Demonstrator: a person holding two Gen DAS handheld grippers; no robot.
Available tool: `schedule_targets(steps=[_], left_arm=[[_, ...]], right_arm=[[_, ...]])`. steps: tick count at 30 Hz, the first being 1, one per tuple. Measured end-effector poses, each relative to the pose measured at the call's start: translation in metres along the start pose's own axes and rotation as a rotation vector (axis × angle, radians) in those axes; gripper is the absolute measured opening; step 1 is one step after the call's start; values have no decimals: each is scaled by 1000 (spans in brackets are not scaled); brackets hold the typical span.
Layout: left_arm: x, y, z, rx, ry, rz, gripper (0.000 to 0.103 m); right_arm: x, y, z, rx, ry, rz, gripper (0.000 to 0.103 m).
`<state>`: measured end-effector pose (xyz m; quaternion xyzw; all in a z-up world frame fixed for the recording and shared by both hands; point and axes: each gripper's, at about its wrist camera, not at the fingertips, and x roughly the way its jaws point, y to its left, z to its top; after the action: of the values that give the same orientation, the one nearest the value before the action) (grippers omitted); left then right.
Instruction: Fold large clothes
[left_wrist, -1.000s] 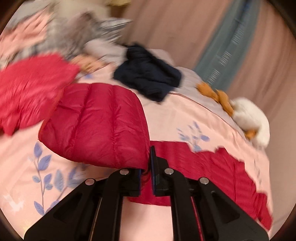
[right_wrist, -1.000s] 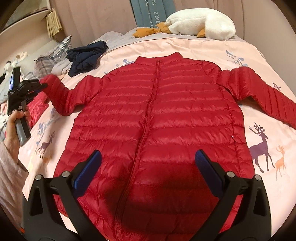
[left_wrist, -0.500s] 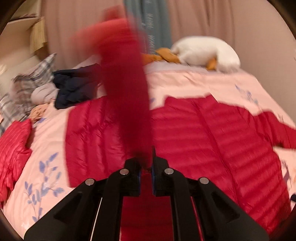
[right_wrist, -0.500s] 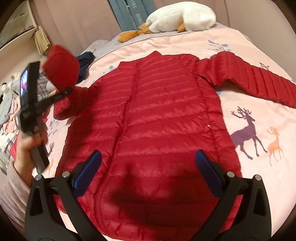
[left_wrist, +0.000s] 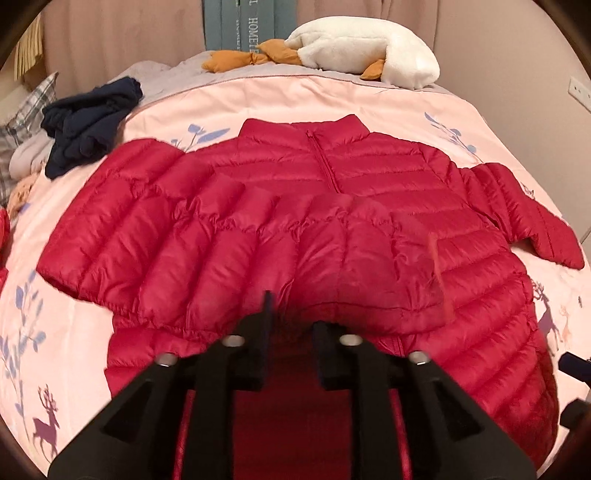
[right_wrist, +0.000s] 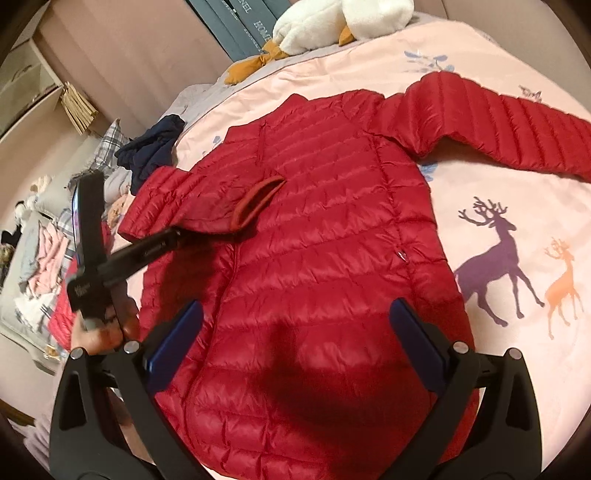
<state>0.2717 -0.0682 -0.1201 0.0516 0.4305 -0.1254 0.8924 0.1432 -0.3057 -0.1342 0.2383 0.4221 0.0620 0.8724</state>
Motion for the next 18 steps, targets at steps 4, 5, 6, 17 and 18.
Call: schedule_targets(steps=[4, 5, 6, 17, 18], left_arm=[[-15, 9, -6, -70, -23, -39, 69], [-18, 11, -7, -80, -27, -43, 73], [-23, 14, -9, -93, -33, -53, 77], [-76, 95, -65, -421, -115, -215, 98], [-78, 107, -75, -474, -111, -256, 98]], right_arm=[[7, 1, 10, 31, 18, 43, 101], [11, 2, 13, 42, 27, 58, 101], [15, 3, 16, 55, 37, 72, 101], [71, 1, 52, 228, 90, 180, 101], [74, 2, 57, 241, 87, 190, 101]])
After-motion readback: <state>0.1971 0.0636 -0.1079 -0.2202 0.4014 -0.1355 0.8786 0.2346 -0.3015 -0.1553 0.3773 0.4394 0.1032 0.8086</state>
